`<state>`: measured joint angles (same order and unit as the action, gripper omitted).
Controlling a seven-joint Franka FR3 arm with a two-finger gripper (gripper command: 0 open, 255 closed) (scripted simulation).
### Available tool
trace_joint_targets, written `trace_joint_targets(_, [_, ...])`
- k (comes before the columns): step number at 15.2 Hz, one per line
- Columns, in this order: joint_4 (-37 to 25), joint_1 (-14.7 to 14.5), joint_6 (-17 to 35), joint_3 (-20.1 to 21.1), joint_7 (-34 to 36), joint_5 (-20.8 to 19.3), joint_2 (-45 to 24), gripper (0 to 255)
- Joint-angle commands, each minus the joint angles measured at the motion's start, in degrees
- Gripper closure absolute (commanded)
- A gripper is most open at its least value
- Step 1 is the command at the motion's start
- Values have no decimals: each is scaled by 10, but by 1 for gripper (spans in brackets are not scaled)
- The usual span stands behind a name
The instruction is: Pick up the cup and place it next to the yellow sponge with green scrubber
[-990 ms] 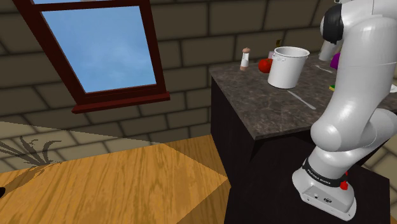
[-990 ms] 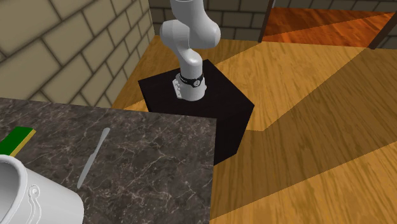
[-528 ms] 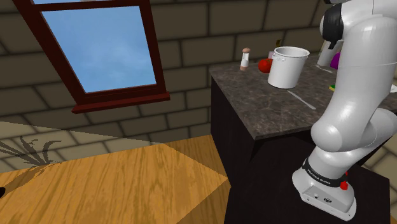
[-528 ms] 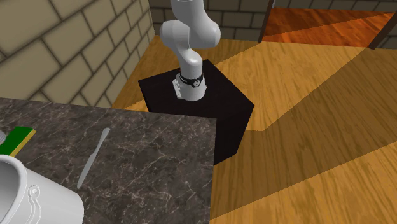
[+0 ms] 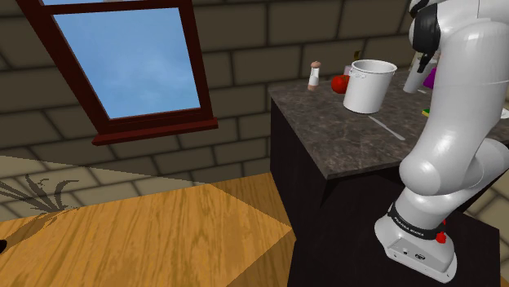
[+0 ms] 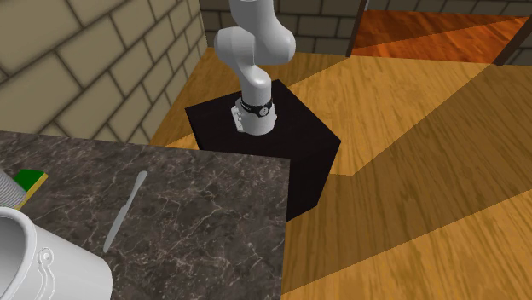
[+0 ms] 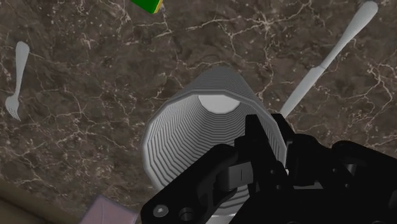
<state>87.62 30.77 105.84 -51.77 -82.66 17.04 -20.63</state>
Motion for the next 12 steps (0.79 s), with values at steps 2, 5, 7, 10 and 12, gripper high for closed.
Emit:
trace_joint_targets(2, [22, -3, 23, 2, -2, 3, -2, 255])
trace_joint_targets(5, [42, -5, 44, 4, -5, 6, -4, 255])
trace_joint_targets(7, [55, -6, 59, 6, -7, 9, -7, 255])
trace_joint_targets(10, [73, -6, 79, 9, -11, 15, -12, 255])
trace_joint_targets(12, [84, -6, 93, 11, -14, 19, -16, 255])
